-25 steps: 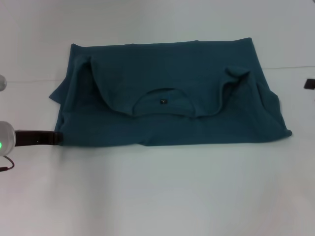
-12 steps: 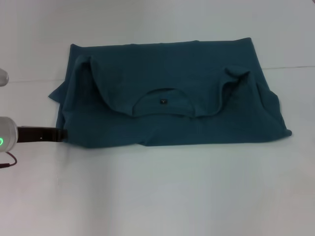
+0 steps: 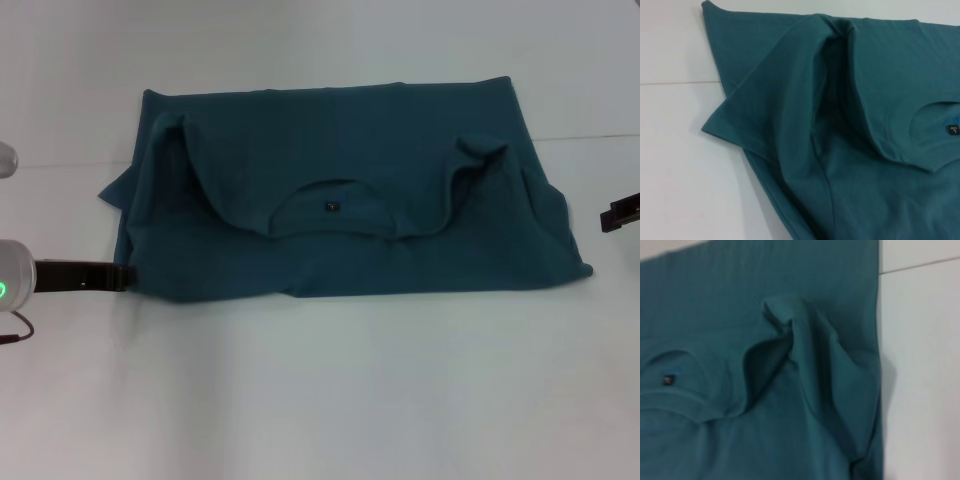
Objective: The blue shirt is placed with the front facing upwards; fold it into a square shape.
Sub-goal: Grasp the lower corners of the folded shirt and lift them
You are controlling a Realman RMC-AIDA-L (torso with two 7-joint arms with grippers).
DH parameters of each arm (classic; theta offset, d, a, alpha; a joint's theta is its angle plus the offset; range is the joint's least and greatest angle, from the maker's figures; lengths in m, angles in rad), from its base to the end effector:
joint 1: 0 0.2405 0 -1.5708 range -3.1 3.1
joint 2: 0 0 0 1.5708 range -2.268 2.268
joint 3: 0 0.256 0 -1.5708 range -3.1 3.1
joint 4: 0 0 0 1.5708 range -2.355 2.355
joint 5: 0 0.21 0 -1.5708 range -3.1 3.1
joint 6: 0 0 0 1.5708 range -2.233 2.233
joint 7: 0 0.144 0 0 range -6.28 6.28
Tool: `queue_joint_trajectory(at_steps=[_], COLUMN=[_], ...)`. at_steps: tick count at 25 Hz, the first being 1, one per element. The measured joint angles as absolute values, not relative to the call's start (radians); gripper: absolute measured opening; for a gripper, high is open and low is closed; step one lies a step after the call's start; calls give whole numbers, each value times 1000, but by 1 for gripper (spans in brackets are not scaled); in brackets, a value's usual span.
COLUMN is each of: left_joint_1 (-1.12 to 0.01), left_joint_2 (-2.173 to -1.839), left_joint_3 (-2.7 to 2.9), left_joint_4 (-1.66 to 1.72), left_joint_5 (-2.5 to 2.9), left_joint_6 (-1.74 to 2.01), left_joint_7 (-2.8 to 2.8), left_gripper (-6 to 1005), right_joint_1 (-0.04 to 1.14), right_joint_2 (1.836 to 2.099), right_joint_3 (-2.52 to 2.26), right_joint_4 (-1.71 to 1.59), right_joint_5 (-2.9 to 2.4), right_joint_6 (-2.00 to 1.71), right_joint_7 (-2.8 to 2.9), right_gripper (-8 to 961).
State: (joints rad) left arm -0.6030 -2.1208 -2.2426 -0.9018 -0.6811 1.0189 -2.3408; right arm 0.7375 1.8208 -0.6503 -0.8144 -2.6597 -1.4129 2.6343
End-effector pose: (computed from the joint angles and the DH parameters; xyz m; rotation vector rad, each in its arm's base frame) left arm -0.2743 0.4039 0.0110 -2.1566 -1.2645 -0.1263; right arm 0.2996 0.4107 0.1401 -1.9268 1.6637 0.0030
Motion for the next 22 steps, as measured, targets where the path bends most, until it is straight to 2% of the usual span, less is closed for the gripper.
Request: queue_joint_trajectory(at_steps=[5, 22], left_joint_1=[-603, -609], left_joint_2=[-2120, -2118], left_joint_3=[-2243, -2243], left_joint_4=[-898, -874], left_joint_5=[-681, -681], left_joint_6=[1019, 1008], left_joint_7=[-2341, -2341], left_gripper=[10, 10], right_joint_1=[753, 770], right_joint_2=[1857, 1924], right_joint_3=[-741, -800], right_joint_4=[-816, -653], right_joint_5=[-2719, -2741], right_joint_6=[-1331, -1071], right_joint_7=[2604, 2500], right_gripper=[758, 754])
